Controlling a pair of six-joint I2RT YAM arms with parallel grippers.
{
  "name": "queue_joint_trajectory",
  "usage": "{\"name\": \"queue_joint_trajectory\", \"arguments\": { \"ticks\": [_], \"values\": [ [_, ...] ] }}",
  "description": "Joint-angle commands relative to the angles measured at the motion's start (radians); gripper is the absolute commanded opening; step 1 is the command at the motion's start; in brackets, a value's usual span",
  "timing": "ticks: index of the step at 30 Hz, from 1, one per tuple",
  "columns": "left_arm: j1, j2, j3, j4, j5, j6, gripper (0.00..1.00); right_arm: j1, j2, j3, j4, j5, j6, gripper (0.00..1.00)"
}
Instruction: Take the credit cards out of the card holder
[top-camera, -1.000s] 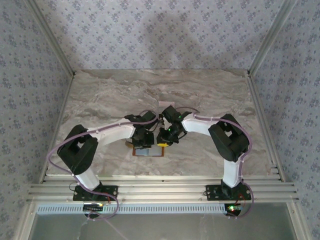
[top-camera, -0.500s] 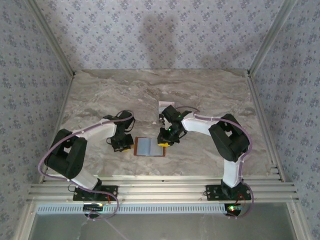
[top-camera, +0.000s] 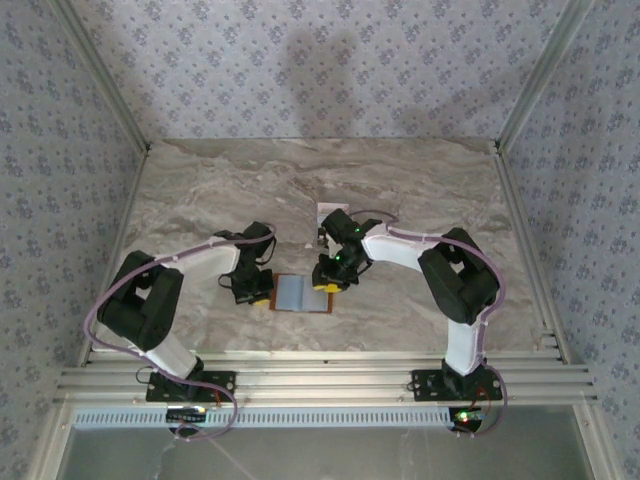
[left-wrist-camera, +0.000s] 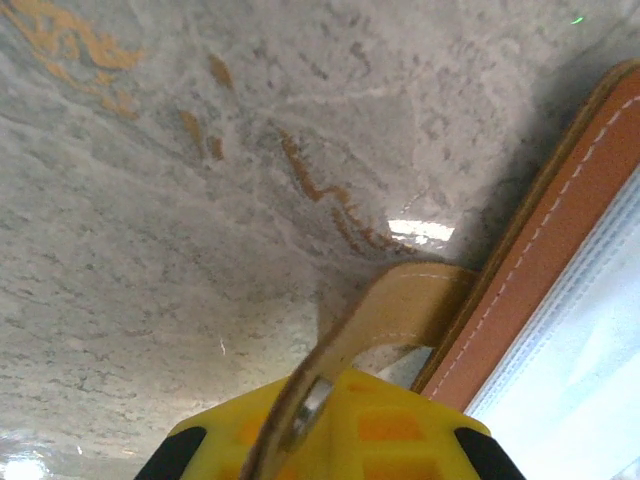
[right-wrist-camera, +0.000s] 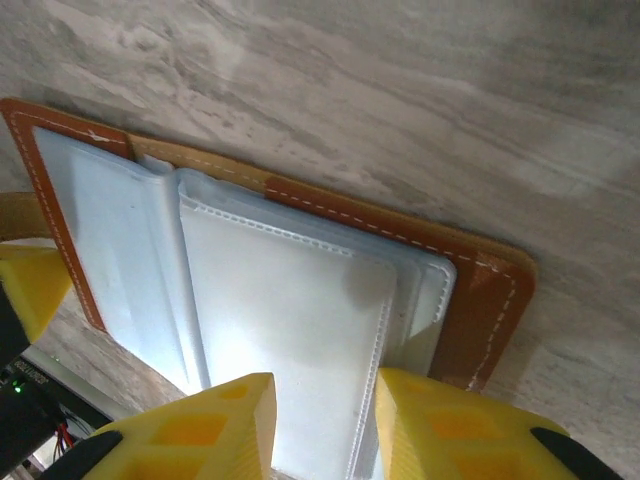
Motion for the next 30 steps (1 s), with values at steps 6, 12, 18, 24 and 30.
{"name": "queue_joint_trajectory", "arguments": {
  "ticks": [6,12,18,24,30],
  "values": [
    [-0.101,0.081,0.037,0.078,0.095,-0.028,0.05,0.015,-0.011,0.04,-0.077,0.065,-0.021,0.37],
    [-0.123,0.096,0.058,0.077,0.093,-0.039,0.04,0.032,-0.017,0.073,-0.204,0.23,-0.052,0.4],
    [-0.136,0.095,0.062,0.084,0.108,-0.046,0.04,0.026,-0.078,0.045,-0.186,0.21,-0.048,0.4],
    [-0.14,0.089,0.061,0.115,0.144,-0.062,0.03,0.033,-0.086,0.04,-0.117,0.126,-0.021,0.4],
    [-0.142,0.084,0.05,0.145,0.172,-0.07,0.03,0.035,-0.037,0.039,-0.096,0.109,-0.024,0.4]
  ]
}}
